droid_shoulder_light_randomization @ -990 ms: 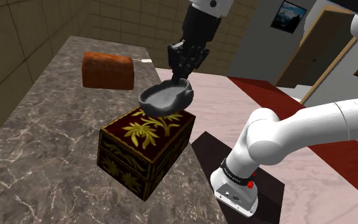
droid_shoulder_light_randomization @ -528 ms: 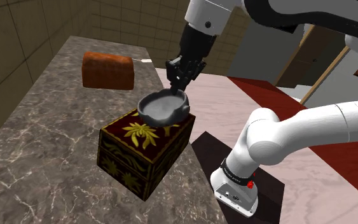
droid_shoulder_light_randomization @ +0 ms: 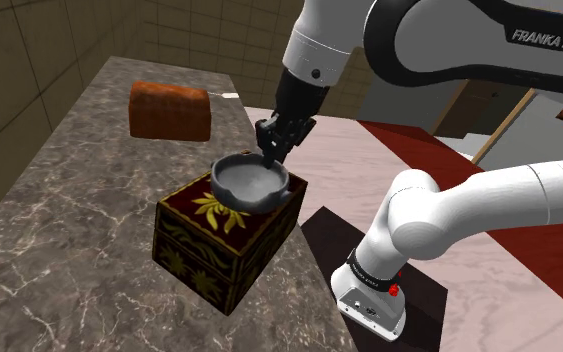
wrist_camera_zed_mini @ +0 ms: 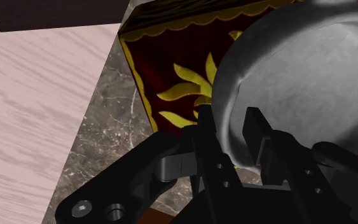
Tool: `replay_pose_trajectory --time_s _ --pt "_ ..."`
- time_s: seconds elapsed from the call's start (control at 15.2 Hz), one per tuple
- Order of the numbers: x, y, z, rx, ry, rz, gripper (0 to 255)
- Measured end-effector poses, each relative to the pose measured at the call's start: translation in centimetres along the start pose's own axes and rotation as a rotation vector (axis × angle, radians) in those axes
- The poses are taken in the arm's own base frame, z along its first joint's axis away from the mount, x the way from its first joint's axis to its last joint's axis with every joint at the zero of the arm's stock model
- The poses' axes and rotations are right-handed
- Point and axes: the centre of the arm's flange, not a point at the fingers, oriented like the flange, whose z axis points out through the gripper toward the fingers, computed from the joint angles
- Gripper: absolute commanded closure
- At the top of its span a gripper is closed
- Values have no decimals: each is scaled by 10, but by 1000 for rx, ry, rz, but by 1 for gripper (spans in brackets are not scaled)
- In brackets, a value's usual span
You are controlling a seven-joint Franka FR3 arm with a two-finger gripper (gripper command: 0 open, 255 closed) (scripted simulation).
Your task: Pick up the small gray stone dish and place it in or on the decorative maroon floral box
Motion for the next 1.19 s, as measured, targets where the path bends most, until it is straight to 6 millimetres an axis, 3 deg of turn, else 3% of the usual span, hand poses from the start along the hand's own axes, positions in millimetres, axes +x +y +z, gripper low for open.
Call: replay_pose_trajectory --time_s 0.4,0.46,0.86,1.19 --pt "-1 0 4 0 1 0 255" --pt "0 0 4 0 1 0 0" --pt "-1 0 5 0 -1 0 0" --pt "0 -1 -38 1 0 0 0"
